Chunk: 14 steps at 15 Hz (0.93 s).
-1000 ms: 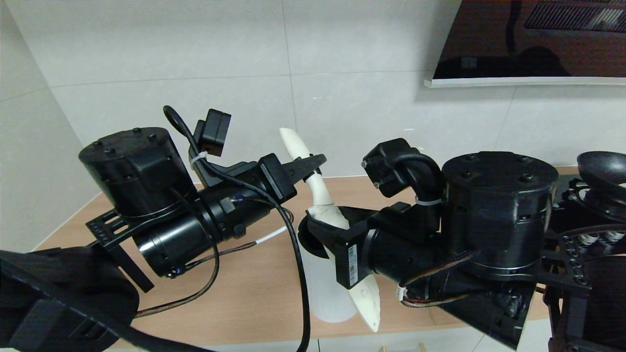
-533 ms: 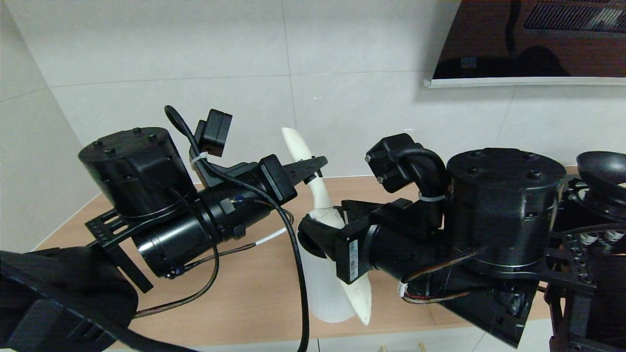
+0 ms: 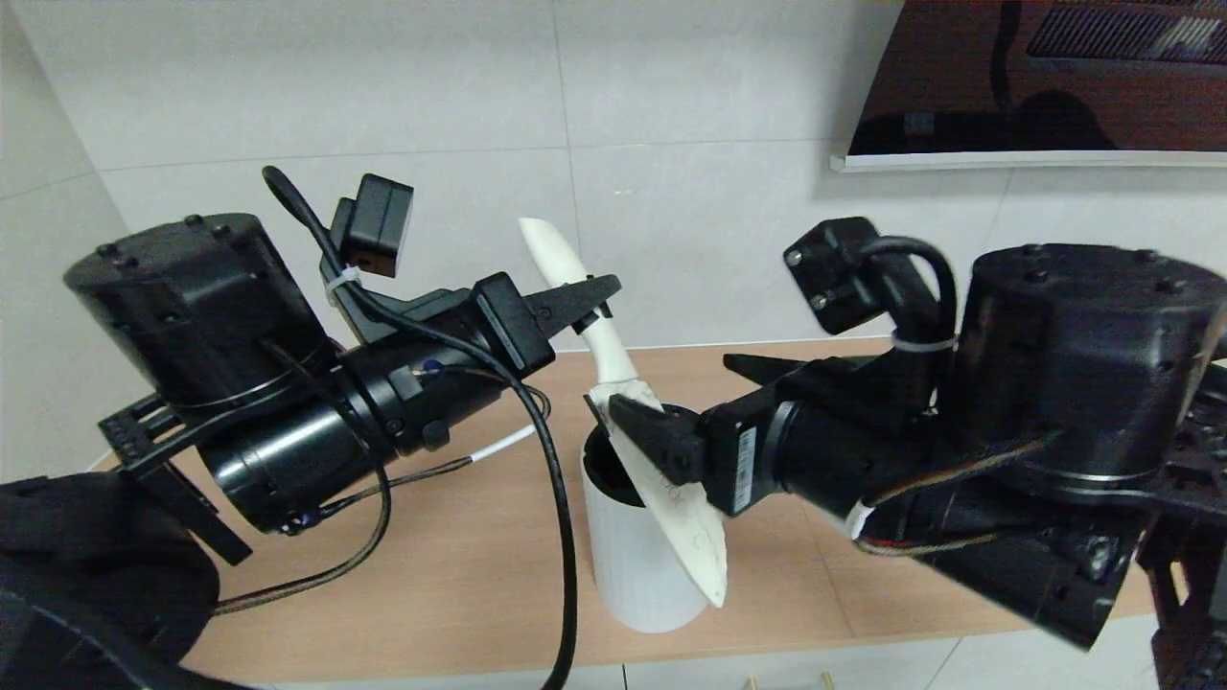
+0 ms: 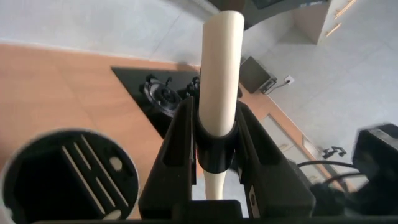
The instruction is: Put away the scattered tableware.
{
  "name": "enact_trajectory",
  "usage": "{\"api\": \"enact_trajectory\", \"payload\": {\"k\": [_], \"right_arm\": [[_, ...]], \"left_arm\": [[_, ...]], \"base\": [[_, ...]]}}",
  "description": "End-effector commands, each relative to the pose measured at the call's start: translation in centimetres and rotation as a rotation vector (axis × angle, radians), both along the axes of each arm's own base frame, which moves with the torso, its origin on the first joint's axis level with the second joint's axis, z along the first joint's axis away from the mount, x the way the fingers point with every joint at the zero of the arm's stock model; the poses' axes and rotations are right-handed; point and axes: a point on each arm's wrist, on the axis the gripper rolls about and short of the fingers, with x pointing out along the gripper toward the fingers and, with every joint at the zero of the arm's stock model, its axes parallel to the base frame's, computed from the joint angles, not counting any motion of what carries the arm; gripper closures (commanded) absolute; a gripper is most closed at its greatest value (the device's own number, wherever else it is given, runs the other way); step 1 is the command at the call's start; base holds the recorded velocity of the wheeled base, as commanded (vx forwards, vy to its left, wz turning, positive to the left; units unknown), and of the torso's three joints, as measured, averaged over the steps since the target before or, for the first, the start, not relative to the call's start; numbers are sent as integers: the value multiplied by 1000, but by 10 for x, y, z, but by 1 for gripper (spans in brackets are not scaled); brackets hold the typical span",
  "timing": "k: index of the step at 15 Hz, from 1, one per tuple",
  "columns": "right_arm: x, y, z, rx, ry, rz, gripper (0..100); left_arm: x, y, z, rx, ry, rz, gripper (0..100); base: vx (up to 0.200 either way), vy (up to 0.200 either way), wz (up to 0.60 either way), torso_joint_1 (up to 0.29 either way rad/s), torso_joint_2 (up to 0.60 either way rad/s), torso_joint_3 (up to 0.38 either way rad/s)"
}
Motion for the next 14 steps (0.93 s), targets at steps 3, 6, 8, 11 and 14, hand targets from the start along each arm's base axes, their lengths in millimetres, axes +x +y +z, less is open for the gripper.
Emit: {"api": "enact_trajectory", "payload": {"k": [3,6,8,11,14], "right_arm": [[28,-54,17,41,-35,-185,0],[37,-72,5,10,-9,-257,0],[39,-79,-4,-8,11,-282,0],[52,-86,-15,-32,38,-312,0],[52,-85,-16,-34,38,-312,0]], "left_arm": [[-9,19,52,57,-68,232,100],[-13,9,72,176,-125,381,100],[-20,1,65,271,-152,451,100],[-34,-14,61,357,-210,568,100],[-42,-35,55,394,-226,632,100]], "base": [[0,0,0,0,0,0],[0,0,0,0,0,0],[0,0,0,0,0,0],[0,0,0,0,0,0],[0,0,0,0,0,0]]}}
